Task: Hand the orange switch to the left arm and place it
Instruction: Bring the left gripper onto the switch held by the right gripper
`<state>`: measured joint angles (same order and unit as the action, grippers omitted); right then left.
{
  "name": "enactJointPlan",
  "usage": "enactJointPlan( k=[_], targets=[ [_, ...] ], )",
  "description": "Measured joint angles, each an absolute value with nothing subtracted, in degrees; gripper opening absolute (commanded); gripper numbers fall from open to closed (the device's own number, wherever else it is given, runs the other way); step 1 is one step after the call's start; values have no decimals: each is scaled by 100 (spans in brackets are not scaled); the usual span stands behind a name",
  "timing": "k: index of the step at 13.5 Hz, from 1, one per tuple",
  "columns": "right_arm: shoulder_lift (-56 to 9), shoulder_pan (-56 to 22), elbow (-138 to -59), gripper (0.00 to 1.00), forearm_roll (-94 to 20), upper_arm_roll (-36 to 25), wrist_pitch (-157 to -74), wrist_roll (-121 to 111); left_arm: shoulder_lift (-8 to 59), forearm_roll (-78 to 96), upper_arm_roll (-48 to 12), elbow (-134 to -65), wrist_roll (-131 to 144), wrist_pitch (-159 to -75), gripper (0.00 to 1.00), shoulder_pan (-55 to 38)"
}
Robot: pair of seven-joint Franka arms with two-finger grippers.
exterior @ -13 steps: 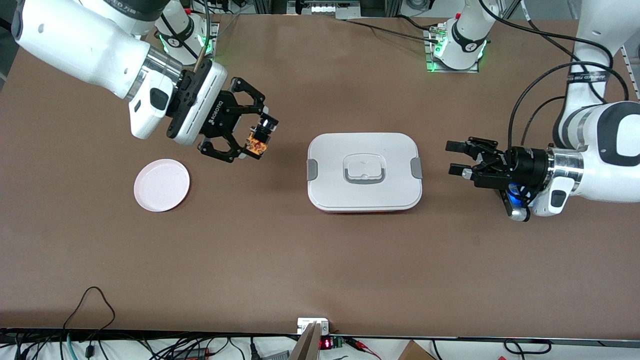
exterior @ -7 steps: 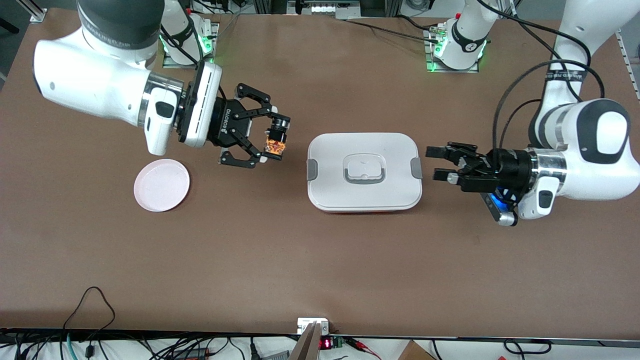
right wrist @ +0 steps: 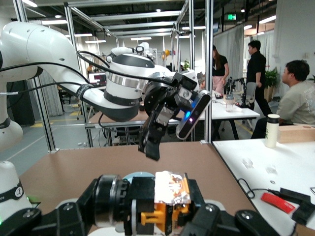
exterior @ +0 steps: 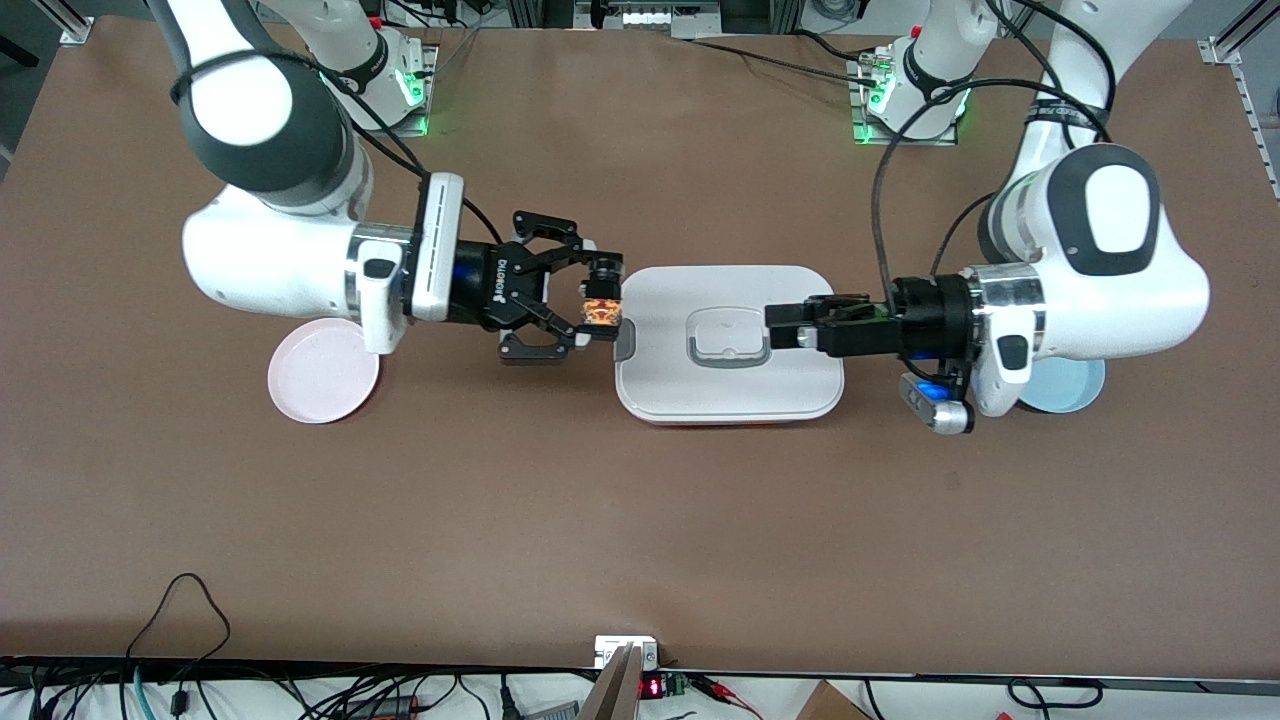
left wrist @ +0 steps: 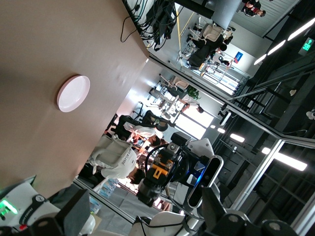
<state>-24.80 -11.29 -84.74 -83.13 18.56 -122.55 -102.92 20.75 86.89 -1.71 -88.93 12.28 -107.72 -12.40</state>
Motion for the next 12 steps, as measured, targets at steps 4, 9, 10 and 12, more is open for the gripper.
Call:
enactJointPlan(
  k=[4, 9, 10, 12],
  targets=[
    [-2599, -1406, -8455, 9, -8694, 1864, -12270, -10407, 2097, 8784, -171, -8925, 1093, -10896, 100, -1419],
    [-2731, -1733, -8339, 9, -8757, 1867, -12608, -10405, 2092, 8789, -238, -8931, 1097, -10894, 100, -1461],
    [-2761, -1803, -8299, 9, -8759, 1867, -12729, -10403, 2084, 8790, -257, -8954, 1103, -10894, 100, -1478],
    [-2808, -1889, -8256, 9, -8760, 1867, -12841, -10403, 2018, 8791, -301, -9096, 1106, -10889, 100, -1504]
  ],
)
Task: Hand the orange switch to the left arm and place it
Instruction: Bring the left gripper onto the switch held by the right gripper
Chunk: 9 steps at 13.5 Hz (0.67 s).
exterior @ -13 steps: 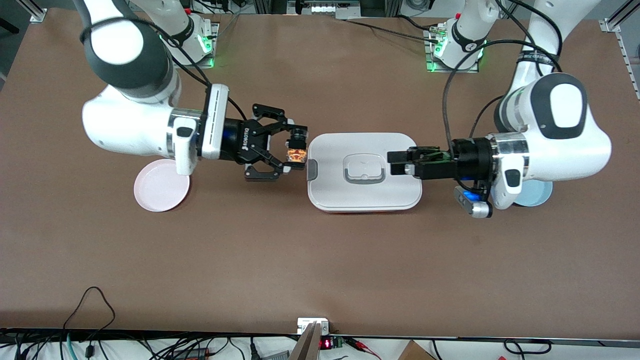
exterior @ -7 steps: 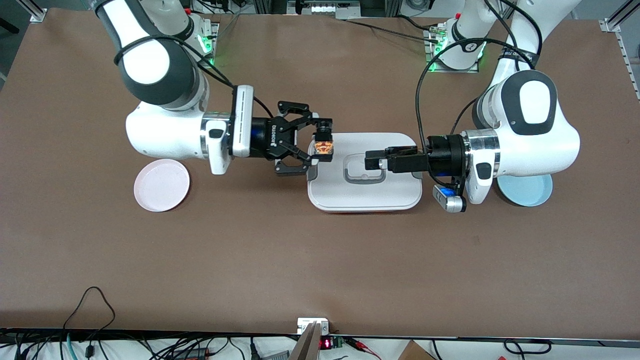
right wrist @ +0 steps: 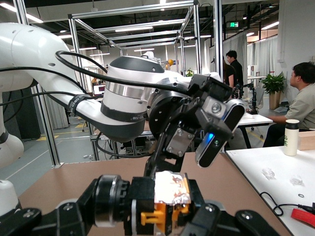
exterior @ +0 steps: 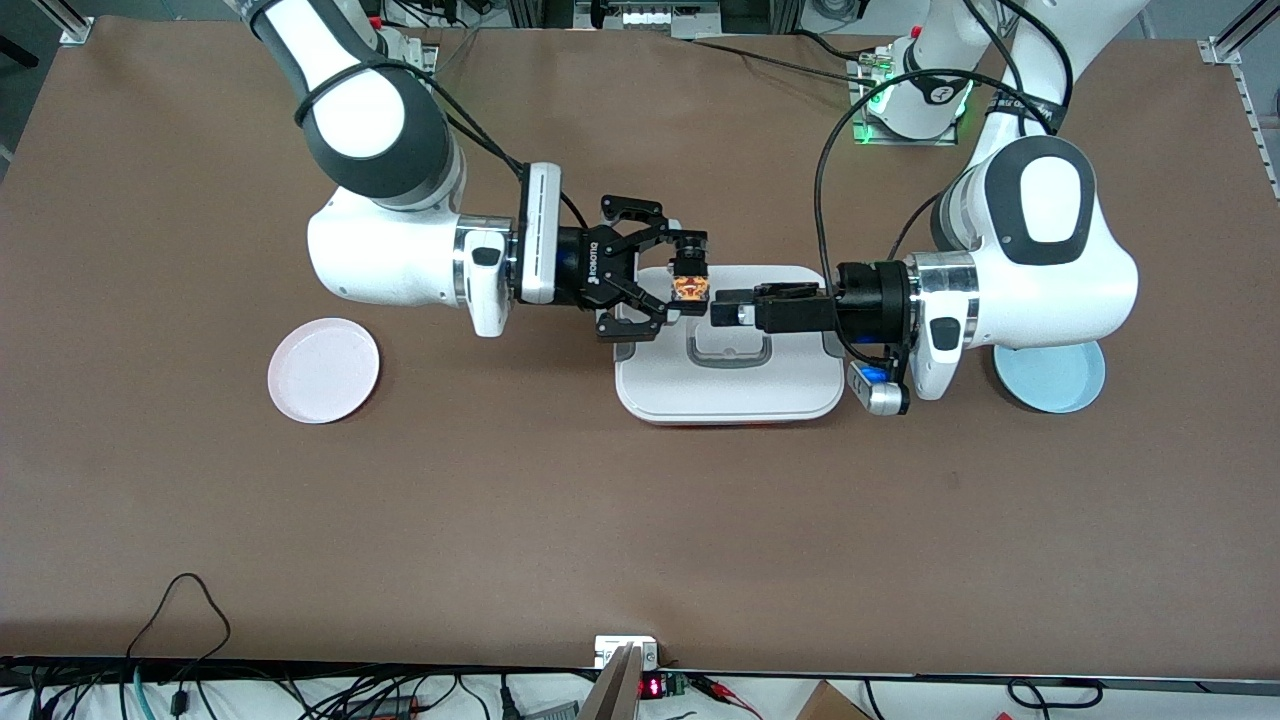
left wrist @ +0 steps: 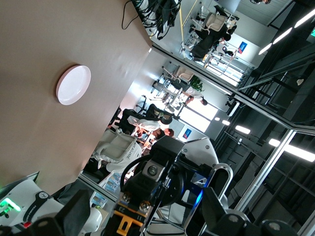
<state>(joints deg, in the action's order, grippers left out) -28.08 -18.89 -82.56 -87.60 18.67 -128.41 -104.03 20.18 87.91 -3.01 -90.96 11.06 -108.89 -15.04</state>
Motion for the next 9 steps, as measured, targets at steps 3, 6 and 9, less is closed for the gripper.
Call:
enactJointPlan(
  k=[3, 6, 9],
  targets=[
    [-2827, -1891, -8238, 9, -8763, 1861, -12864, -10403, 1683, 8791, -329, -9520, 1106, -10886, 100, -1524],
    [-2827, -1891, -8236, 9, -8766, 1861, -12879, -10402, 1445, 8791, -327, -9753, 1119, -10886, 97, -1523],
    [-2827, -1891, -8236, 9, -8766, 1861, -12890, -10402, 1426, 8791, -330, -9782, 1055, -10891, 100, -1524]
  ],
)
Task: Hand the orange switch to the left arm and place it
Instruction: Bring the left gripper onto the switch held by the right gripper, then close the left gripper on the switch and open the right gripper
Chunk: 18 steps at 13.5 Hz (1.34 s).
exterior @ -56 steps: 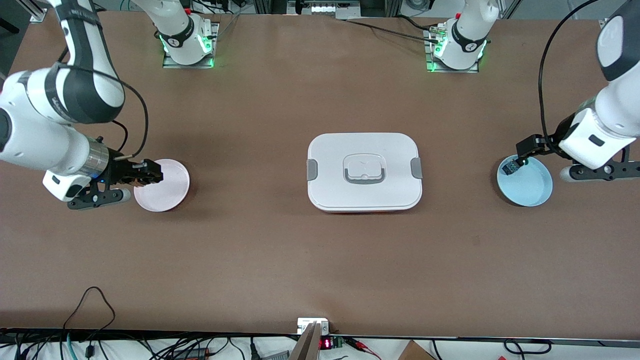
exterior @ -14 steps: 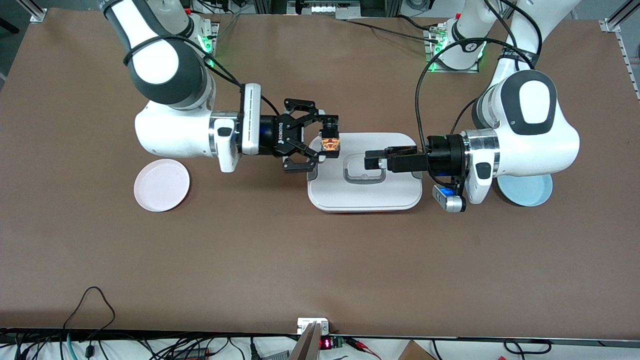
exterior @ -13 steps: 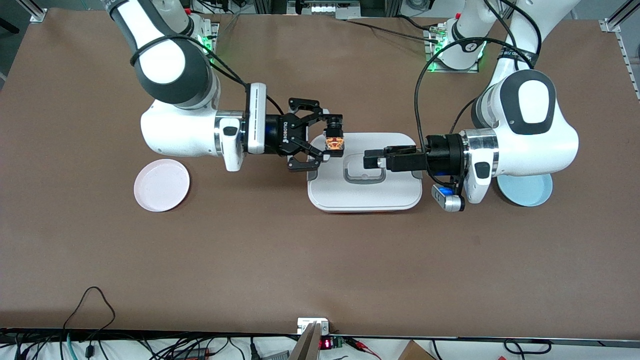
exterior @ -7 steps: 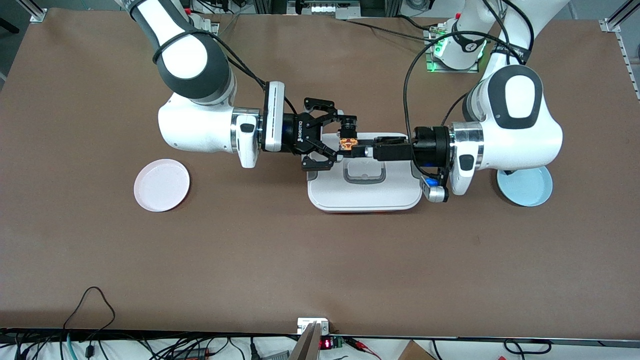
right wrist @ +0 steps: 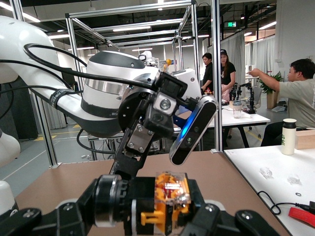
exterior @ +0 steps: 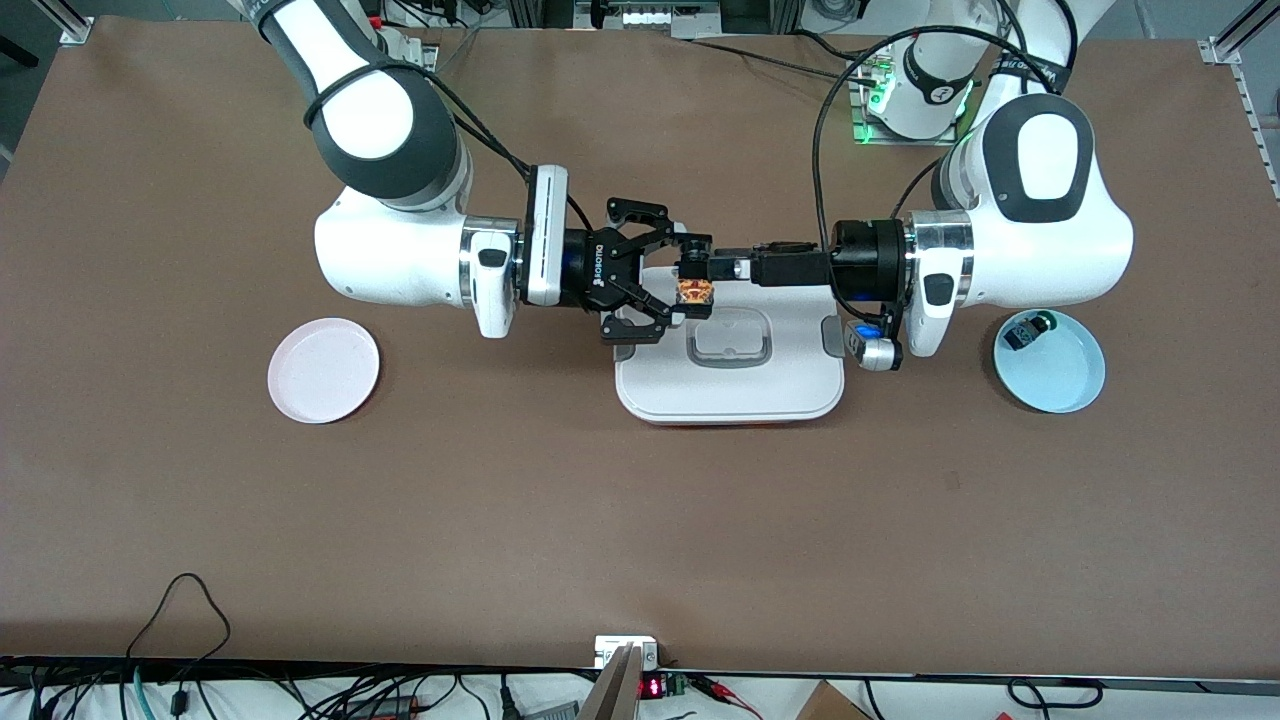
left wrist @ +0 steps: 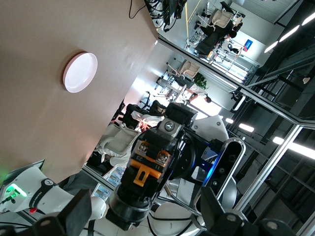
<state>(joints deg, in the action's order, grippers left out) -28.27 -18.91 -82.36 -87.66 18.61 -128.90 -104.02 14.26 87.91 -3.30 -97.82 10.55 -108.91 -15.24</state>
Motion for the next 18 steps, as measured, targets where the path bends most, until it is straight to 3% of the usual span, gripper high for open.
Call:
enactJointPlan(
  k=[13, 18],
  targets=[
    [-2827, -1890, -8234, 9, -8766, 1850, -12913, -10412, 1392, 8792, -399, -9862, 300, -11485, 99, -1737],
    [-2827, -1890, -8231, 9, -8766, 1847, -12920, -10413, 1396, 8895, -415, -9902, 270, -11524, 74, -1764]
  ],
)
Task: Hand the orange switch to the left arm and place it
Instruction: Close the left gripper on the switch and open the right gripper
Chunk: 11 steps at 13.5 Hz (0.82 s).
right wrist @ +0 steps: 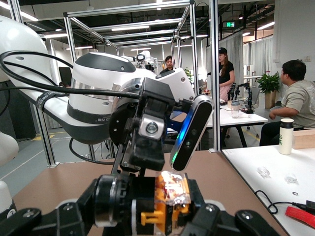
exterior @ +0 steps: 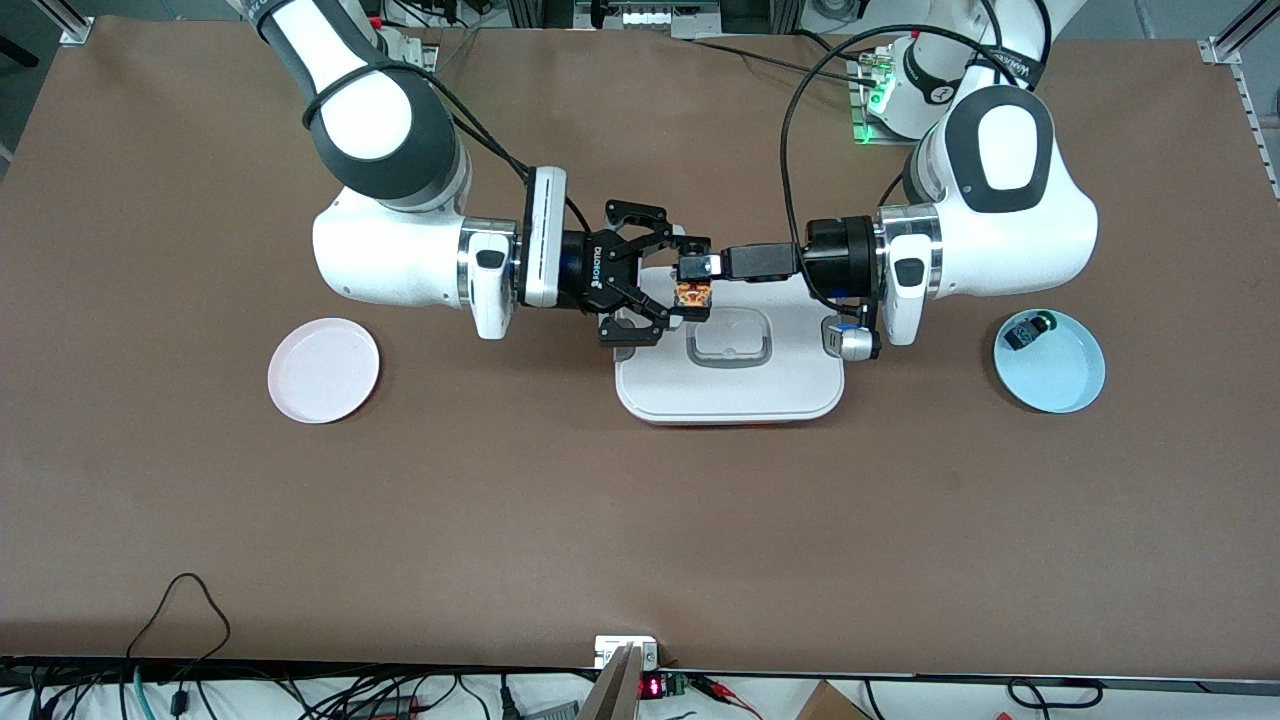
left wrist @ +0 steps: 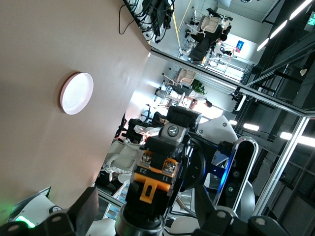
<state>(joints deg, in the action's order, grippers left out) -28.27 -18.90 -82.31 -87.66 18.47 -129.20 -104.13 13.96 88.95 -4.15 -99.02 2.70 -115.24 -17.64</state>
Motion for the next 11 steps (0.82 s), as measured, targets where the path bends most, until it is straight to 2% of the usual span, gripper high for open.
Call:
enactJointPlan(
  k=[1, 4, 6, 7, 10, 11],
  targets=[
    [-2827, -1890, -8230, 9, -8767, 1847, -12922, -10413, 1395, 8896, -415, -9902, 266, -11525, 69, -1764],
    [-2827, -1891, -8230, 9, -8766, 1847, -12923, -10414, 1395, 8896, -415, -9902, 263, -11528, 30, -1764],
    [-2829, -1889, -8229, 9, -8808, 1847, -12921, -10359, 1393, 8906, -410, -9903, 92, -11527, 9, -1762],
    [-2830, -1889, -8229, 9, -8811, 1847, -12924, -10359, 1394, 8907, -410, -9903, 57, -11527, 2, -1762],
    [-2830, -1889, -8229, 11, -8813, 1847, -12926, -10363, 1394, 8907, -410, -9903, -9, -11527, 0, -1762],
    [-2830, -1890, -8229, 22, -8813, 1847, -12926, -10364, 1394, 8907, -410, -9903, -14, -11527, 0, -1762]
  ],
)
